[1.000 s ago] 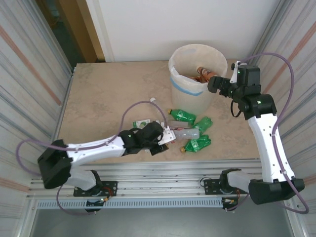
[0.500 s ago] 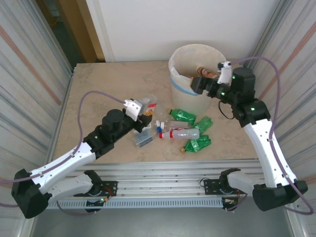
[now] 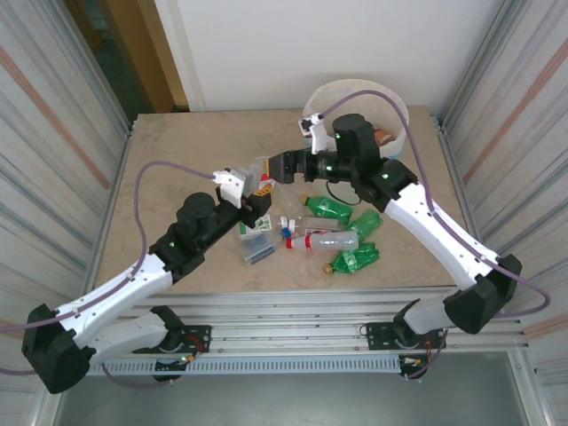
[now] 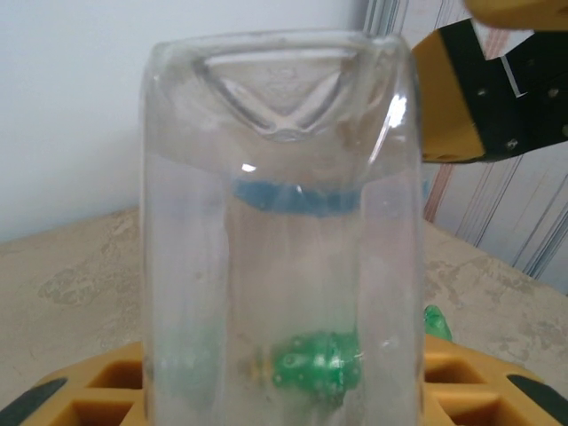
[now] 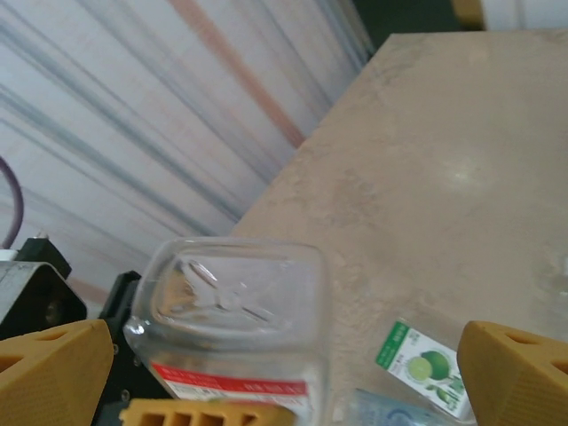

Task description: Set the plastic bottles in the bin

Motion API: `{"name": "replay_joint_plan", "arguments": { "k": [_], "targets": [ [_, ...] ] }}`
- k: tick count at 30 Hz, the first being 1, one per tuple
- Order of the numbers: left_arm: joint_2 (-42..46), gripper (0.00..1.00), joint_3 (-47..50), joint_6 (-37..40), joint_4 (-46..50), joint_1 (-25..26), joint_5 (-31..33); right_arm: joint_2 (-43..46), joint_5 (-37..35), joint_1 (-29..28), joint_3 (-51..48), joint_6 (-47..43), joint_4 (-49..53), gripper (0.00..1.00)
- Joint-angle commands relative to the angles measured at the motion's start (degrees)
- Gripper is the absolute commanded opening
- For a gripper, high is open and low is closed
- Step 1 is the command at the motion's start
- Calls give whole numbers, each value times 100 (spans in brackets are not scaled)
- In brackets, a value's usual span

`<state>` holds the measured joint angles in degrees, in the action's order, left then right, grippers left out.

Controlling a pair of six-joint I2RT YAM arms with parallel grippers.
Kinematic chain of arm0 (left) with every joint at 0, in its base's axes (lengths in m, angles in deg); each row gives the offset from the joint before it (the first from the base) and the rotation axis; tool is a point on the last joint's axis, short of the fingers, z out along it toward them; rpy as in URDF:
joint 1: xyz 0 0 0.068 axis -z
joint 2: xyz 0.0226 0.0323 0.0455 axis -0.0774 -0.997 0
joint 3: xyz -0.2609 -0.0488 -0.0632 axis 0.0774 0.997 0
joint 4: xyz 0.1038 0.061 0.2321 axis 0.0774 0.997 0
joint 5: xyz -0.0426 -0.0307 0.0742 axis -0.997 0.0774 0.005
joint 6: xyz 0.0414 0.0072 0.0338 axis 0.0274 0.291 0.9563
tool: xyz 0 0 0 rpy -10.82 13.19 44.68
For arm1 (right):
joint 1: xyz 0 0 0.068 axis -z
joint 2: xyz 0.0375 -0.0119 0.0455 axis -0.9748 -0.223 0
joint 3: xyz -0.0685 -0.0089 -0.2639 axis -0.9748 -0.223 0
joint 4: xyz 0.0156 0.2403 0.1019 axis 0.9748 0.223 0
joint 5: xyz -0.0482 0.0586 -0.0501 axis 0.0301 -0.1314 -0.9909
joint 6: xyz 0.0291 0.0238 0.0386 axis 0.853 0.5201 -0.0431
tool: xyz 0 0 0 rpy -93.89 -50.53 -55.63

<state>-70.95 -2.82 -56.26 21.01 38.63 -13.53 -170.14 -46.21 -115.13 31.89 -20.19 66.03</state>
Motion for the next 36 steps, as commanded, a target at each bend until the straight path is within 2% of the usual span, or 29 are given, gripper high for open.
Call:
{"name": "replay_joint_plan", "arguments": {
  "k": [1, 7, 15, 17, 19, 21, 23, 28, 31, 36],
  "targets": [
    [59, 27, -73, -92, -380, -61, 13, -192, 277, -130, 274, 60, -245, 98],
    [42, 27, -81, -92, -468, -71, -29, -518, 427, -318, 345, 122, -287, 100],
    [-8, 27, -68, -122, -598, -73, -188, -771, 545, -407, 340, 242, -325, 89],
    [-20, 28, -54, -127, -610, -72, -197, -780, 517, -400, 340, 244, -315, 81],
    [-21, 28, -45, -148, -611, -75, -206, -783, 447, -408, 337, 237, -289, 63],
    [-22, 31, -23, -162, -611, -71, -213, -756, 404, -399, 339, 225, -275, 51],
    [-10, 39, 4, -171, -603, -75, -240, -743, 335, -397, 347, 205, -242, 45],
    [160, 82, 61, -203, -505, -71, -350, -727, 181, -300, 524, 110, -43, 39],
    [399, 99, 152, -233, -444, -71, -411, -736, 93, -162, 681, 62, 106, 38],
    [971, 99, 440, -302, -195, -71, -315, -707, 6, 79, 1101, -152, 374, 36]
  ]
}}
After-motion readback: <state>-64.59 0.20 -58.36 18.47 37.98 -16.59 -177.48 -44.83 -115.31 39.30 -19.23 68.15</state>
